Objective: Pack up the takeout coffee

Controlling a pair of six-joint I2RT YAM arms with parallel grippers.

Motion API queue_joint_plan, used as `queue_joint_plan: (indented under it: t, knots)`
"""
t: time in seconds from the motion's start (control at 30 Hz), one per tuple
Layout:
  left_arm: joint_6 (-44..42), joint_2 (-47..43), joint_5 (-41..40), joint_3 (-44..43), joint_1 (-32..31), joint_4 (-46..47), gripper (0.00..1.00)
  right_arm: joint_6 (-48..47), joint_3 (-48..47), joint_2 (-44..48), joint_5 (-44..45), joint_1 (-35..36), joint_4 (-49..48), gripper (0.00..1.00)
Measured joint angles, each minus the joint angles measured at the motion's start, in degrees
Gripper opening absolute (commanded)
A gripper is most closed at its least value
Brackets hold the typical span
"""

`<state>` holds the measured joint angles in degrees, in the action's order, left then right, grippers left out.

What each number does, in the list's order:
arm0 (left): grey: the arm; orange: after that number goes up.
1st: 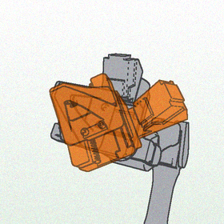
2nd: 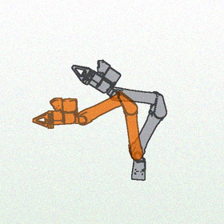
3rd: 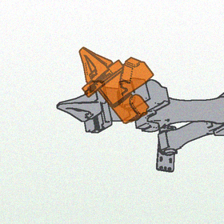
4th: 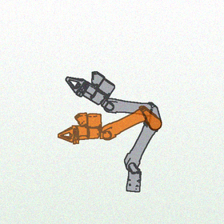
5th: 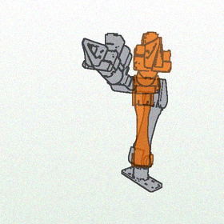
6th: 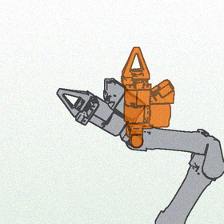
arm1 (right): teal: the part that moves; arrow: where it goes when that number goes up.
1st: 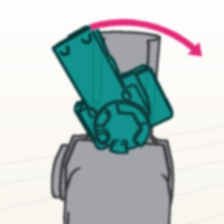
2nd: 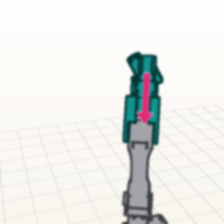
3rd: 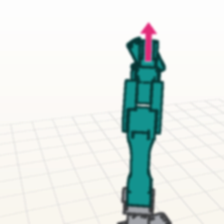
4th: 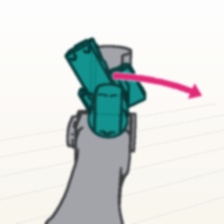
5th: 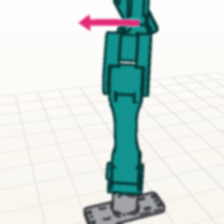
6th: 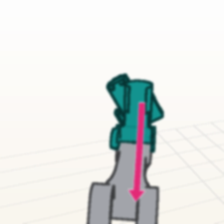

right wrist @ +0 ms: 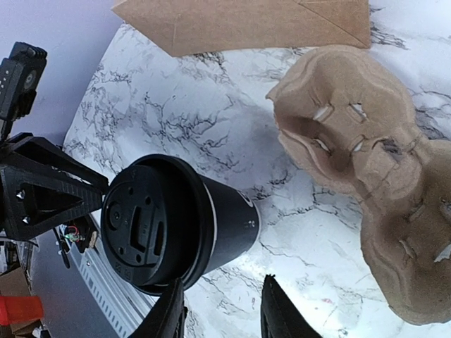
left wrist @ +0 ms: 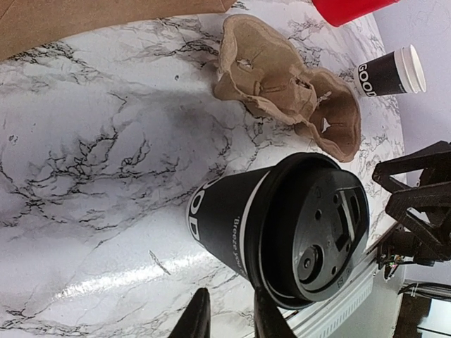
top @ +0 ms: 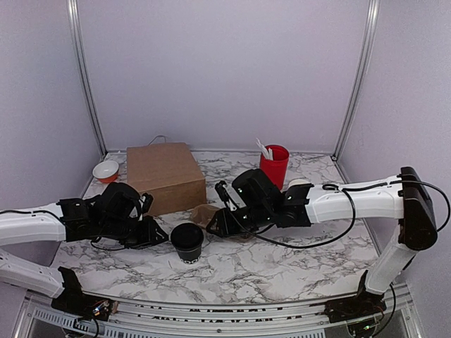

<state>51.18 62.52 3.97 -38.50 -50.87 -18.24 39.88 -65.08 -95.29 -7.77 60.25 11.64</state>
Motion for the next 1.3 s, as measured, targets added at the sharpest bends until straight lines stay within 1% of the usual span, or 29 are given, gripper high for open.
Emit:
queue_joint_plan:
  t: [0.27,1.0,1.3]
  knots:
    - [0.31,0.68,1.66,0.0,0.0,1.14,0.23,0.85,0.11,-0.46,-1.36,-0.13,-2.95,0.36]
    - [0.87,2.93,3.1,-0.02,0.0,4.26,0.23,0.87,0.11,-3.5,-3.5,-0.15,-4.35,0.34]
    - [0.96,2.99,3.1,0.0,-0.02,4.26,0.23,0.9,0.11,-4.22,-3.67,-0.04,-4.68,0.32]
